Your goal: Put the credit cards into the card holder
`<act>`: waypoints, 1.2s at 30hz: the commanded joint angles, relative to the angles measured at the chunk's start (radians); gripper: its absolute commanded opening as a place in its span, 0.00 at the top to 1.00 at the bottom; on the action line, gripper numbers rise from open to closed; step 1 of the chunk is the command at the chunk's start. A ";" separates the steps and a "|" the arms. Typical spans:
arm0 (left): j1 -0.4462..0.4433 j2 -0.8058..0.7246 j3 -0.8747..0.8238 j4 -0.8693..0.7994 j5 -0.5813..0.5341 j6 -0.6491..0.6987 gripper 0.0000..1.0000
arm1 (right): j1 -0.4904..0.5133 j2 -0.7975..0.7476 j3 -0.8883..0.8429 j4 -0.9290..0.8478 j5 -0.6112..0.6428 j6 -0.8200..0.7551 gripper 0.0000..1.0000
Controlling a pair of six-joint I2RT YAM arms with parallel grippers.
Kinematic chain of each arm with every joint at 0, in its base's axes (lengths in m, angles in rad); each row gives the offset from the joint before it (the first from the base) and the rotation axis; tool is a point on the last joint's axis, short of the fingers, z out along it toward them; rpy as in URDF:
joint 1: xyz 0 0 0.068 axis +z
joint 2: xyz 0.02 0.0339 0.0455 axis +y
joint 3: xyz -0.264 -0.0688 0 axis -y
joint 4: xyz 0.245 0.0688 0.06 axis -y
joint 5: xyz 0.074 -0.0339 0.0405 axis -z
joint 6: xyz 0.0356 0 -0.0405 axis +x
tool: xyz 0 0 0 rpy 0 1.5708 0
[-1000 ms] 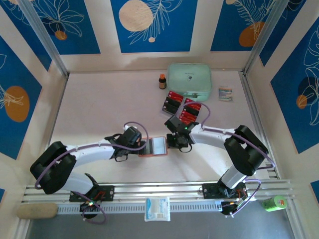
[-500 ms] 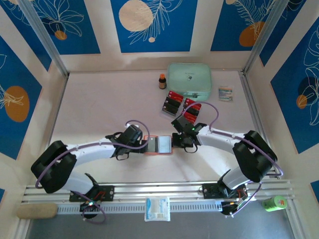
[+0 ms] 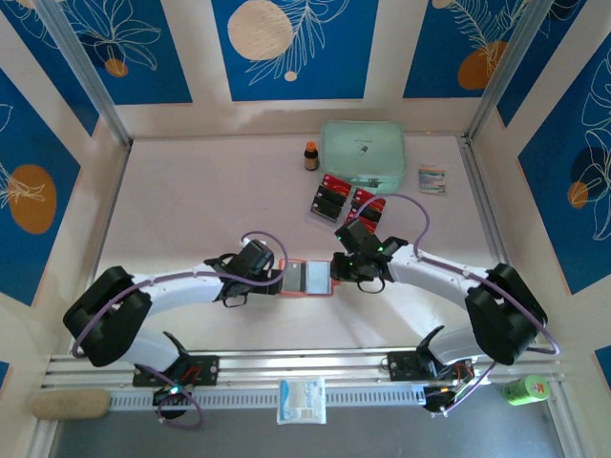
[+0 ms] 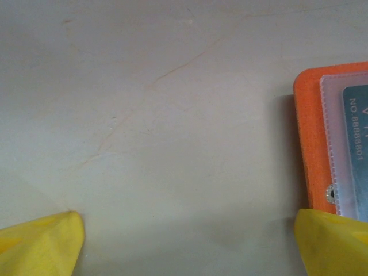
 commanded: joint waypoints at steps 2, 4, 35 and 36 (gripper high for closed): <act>-0.002 0.019 -0.004 0.015 0.016 0.006 0.06 | 0.029 -0.035 0.060 -0.004 -0.049 0.002 0.78; -0.002 0.017 -0.008 0.018 0.015 0.005 0.06 | 0.043 -0.020 0.076 0.019 -0.072 0.006 0.81; -0.001 0.029 -0.015 0.033 0.023 0.007 0.06 | 0.122 0.294 0.143 0.201 -0.162 0.030 1.00; -0.002 0.029 -0.015 0.032 0.023 0.006 0.06 | 0.122 0.303 0.146 0.202 -0.164 0.031 1.00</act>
